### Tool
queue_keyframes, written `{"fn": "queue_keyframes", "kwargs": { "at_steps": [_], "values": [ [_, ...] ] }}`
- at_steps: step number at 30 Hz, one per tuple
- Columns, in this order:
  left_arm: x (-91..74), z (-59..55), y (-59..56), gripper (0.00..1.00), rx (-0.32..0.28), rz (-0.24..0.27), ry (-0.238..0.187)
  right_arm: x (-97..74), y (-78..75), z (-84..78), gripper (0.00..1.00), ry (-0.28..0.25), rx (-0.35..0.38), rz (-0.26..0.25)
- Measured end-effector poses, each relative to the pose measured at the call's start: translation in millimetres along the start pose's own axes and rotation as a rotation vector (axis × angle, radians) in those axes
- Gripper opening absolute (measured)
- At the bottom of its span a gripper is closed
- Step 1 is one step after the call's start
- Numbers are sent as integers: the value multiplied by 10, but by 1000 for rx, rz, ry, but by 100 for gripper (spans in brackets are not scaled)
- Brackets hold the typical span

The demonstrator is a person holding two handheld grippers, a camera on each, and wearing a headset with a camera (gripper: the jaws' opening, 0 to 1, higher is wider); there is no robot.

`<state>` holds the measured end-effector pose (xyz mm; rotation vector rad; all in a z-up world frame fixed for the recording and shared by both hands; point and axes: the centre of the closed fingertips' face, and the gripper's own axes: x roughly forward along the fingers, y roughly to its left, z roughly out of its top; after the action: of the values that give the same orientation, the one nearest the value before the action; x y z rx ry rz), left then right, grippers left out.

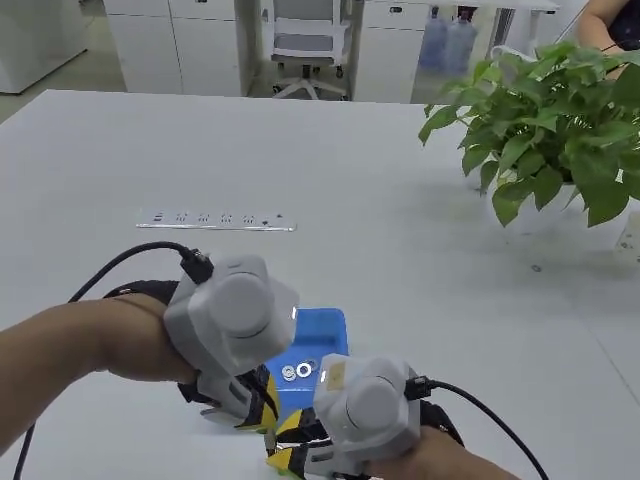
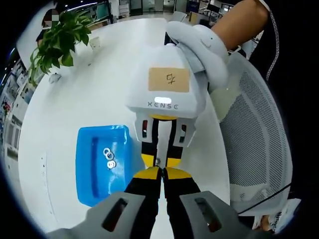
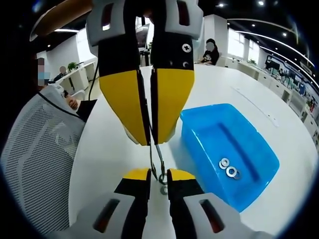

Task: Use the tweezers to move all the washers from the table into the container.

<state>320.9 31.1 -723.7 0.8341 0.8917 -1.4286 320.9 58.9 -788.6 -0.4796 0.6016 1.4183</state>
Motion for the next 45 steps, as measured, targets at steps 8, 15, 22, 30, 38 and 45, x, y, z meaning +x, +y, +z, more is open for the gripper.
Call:
{"fn": "queue_keyframes", "kwargs": {
  "at_steps": [8, 15, 22, 30, 38, 45],
  "values": [
    [2, 6, 2, 6, 3, -3, -4, -30, 22, -41, 21, 7, -22, 3],
    [3, 12, 22, 6, 0, 2, -14, 6, -50, 55, 17, -16, -43, -8],
    [1, 13, 18, 6, 2, 6, -30, 41, -3, 45, 11, -15, -61, 15],
    [9, 30, -6, 6, 45, -2, -46, 41, 6, 38, 10, -21, -58, 11],
    [15, -6, 7, 9, 75, 16, -47, 19, -14, 8, 10, -15, -49, 7],
    [21, 29, 8, 10, 72, 26, -66, 24, -10, 17, 10, -7, -58, 9]
  ]
}}
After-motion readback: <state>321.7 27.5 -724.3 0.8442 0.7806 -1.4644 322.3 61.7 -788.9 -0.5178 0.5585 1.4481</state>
